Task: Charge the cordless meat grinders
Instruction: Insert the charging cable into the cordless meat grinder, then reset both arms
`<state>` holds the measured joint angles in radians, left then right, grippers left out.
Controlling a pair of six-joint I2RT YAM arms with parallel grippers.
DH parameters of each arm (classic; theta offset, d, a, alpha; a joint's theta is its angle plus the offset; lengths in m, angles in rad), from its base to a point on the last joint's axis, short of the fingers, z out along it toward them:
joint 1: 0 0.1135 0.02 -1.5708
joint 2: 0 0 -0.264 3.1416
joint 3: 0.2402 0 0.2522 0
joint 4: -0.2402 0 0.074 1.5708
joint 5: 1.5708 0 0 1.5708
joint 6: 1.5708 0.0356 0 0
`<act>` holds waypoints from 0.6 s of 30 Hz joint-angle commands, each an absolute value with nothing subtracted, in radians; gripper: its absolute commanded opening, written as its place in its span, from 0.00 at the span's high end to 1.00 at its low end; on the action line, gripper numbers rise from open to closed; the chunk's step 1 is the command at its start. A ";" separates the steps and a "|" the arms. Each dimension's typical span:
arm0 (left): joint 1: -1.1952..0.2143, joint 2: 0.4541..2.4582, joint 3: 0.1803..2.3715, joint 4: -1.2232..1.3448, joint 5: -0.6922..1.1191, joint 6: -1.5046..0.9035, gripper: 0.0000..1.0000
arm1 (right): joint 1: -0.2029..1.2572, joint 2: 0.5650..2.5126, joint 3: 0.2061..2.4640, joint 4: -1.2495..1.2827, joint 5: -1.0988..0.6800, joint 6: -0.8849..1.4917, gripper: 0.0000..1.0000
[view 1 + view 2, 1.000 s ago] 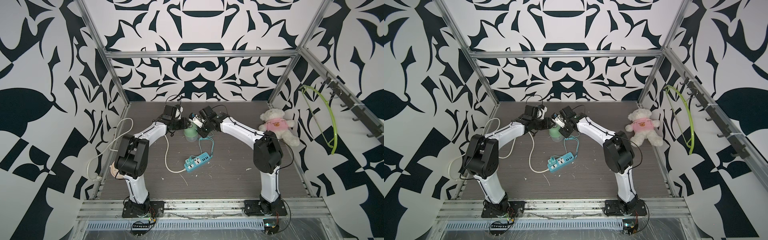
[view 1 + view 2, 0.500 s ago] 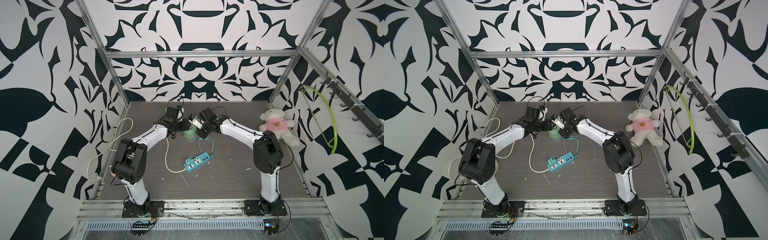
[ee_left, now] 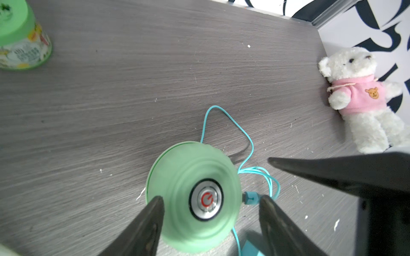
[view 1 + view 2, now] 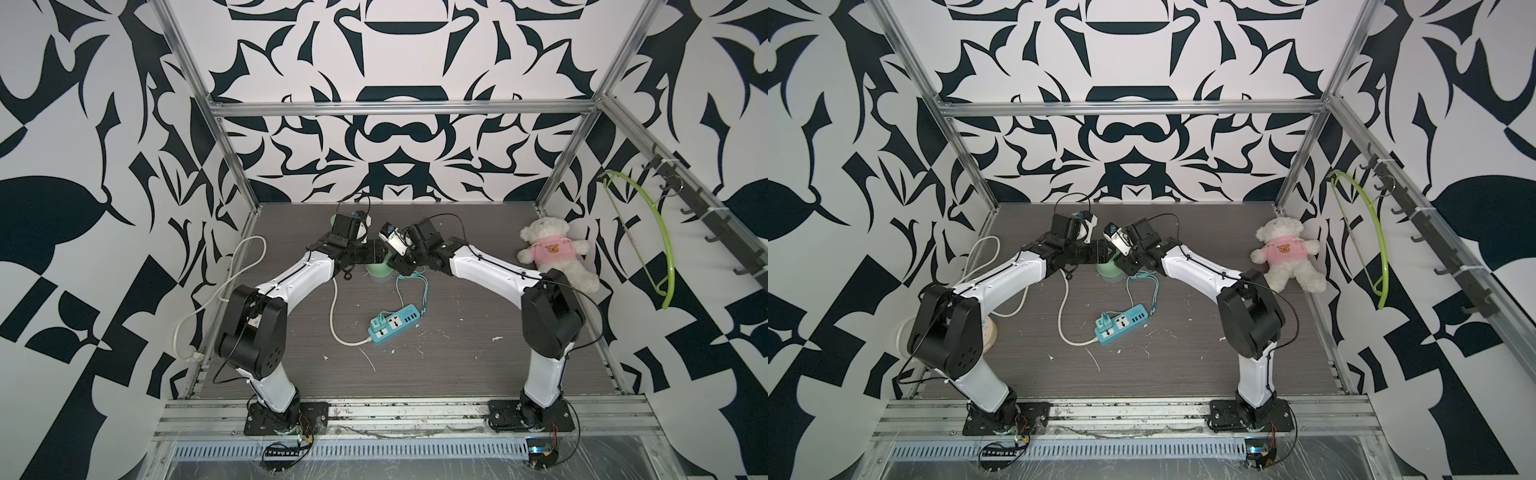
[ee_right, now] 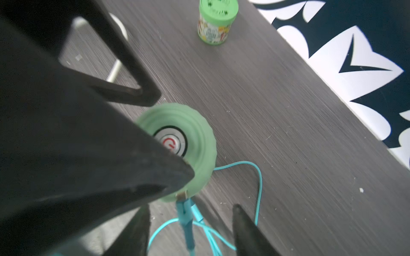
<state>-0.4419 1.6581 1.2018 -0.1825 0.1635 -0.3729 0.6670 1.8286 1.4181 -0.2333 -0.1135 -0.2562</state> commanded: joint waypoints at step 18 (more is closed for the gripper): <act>-0.123 1.238 0.664 0.075 -0.579 -0.365 0.08 | 0.303 1.110 0.479 0.235 0.384 0.078 0.28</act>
<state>-0.1661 1.2793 0.7193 0.0101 -0.4831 -0.4168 0.3454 1.1362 0.5140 0.1551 0.2386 0.0513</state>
